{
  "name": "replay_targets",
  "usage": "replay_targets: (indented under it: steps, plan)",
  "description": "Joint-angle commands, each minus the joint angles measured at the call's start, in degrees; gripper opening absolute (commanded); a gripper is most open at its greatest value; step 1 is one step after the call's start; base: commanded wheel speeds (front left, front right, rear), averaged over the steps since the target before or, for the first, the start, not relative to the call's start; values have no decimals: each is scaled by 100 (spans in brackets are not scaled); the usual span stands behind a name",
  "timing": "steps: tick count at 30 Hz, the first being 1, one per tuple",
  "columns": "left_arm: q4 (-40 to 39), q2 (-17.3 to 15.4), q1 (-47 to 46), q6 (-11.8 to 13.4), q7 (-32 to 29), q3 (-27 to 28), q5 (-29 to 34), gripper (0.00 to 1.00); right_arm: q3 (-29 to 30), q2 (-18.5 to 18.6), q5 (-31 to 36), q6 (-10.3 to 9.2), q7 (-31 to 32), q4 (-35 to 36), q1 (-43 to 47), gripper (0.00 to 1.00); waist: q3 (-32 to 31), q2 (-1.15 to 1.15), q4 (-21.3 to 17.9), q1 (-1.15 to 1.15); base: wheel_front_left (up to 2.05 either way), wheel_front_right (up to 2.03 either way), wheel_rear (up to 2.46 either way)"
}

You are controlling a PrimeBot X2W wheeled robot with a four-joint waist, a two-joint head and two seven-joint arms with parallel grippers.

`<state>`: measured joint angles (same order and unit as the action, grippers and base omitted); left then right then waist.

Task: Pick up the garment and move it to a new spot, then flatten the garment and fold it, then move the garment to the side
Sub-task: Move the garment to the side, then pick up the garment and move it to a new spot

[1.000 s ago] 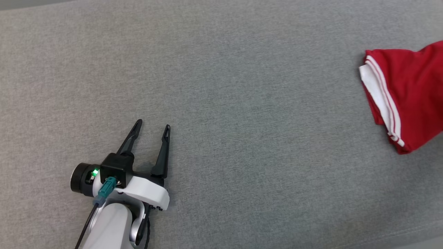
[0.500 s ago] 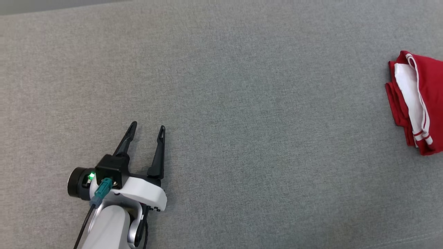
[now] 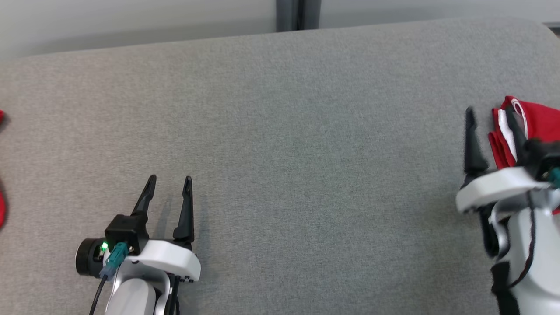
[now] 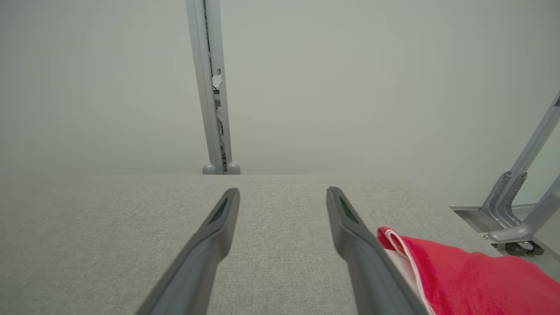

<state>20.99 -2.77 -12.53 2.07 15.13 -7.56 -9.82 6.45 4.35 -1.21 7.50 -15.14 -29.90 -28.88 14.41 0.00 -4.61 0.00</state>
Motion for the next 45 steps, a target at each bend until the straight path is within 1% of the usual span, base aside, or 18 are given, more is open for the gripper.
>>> replay_targets:
  steps: [1,5,12,16,22,28,37,41,45]
  plan:
    - [11,-24,97,30,0,34,-33,100,-75,10,-59,-2,2,77,168,100,-144,0,109,0,0,0,0]
    - [-31,-21,255,99,0,186,-104,100,-356,-99,-295,-2,2,199,639,100,-348,0,213,0,0,0,0]
    - [48,-28,568,97,0,403,-128,100,-694,-127,-544,-1,2,183,1241,100,-741,0,341,0,0,0,0]
    - [123,-23,728,69,0,472,-124,100,-768,-121,-672,-2,2,174,1507,100,-993,0,372,0,0,0,0]
    - [168,-26,945,63,0,555,-87,100,-807,-122,-663,-2,2,245,1767,100,-1281,0,348,0,0,0,0]
    - [144,-25,1041,55,0,605,-57,100,-766,-123,-627,-2,2,340,1949,100,-1381,0,332,0,0,0,0]
    - [117,-25,1072,47,0,582,-70,100,-807,-123,-694,-2,2,389,2039,100,-1372,0,362,0,0,0,0]
    - [133,-27,1010,39,0,553,-75,100,-842,-124,-709,-2,2,390,1998,100,-1332,0,488,0,0,0,0]
    - [125,-27,970,89,0,556,-86,100,-875,-125,-681,-2,2,390,1946,100,-1277,0,759,0,0,0,0]
